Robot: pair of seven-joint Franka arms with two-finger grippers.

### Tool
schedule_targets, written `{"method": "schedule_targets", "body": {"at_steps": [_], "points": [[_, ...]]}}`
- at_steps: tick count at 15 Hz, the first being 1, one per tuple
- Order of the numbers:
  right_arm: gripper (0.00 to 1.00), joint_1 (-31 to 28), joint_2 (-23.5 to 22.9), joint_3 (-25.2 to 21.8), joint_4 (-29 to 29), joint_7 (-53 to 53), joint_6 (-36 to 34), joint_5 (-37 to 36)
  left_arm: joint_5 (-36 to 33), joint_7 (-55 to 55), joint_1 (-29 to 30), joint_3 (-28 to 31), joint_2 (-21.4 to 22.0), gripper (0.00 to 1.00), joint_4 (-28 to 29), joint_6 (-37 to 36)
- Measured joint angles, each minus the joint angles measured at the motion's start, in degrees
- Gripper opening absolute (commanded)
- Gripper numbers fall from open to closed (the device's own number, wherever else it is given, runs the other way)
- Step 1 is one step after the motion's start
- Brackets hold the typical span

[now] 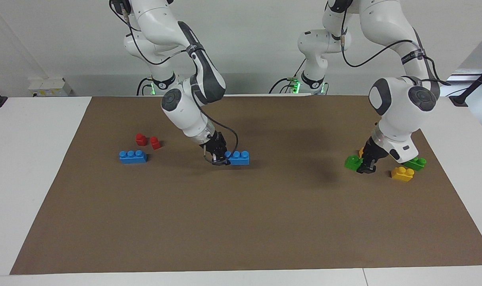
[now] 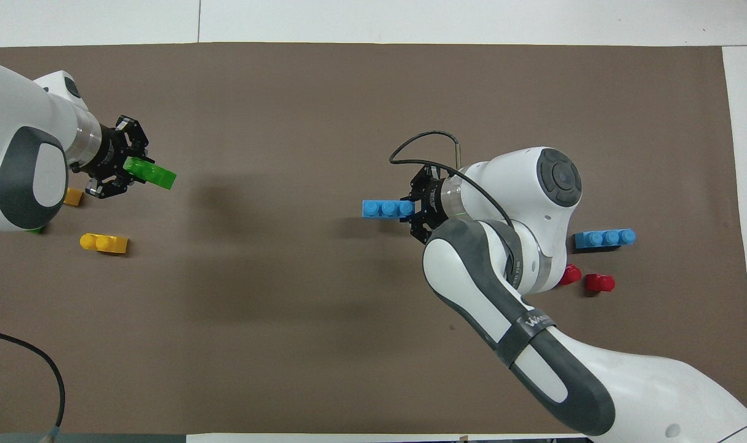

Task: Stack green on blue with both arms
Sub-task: 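Carry the green brick and blue brick toward the table center with both grippers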

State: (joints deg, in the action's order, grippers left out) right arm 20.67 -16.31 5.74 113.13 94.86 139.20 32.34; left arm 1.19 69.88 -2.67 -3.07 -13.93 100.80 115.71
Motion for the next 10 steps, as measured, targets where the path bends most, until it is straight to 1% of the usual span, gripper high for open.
{"method": "schedule_targets", "body": {"at_steps": [2,5,10], "points": [[0.00,2.09,0.00,-0.01,1.35,0.03,2.49,2.36,-0.01,7.02,-3.76,-0.14,1.14,0.00,0.03,-1.00],[0.00,4.46,-0.01,-0.02,2.87,0.04,4.87,5.72,-0.03,15.95,-9.33,-0.24,1.74,0.00,0.08,-1.29],[0.00,6.77,-0.33,-0.03,5.60,0.04,8.25,7.63,-0.05,29.12,-17.47,-0.32,2.00,0.00,0.39,-1.31]]}}
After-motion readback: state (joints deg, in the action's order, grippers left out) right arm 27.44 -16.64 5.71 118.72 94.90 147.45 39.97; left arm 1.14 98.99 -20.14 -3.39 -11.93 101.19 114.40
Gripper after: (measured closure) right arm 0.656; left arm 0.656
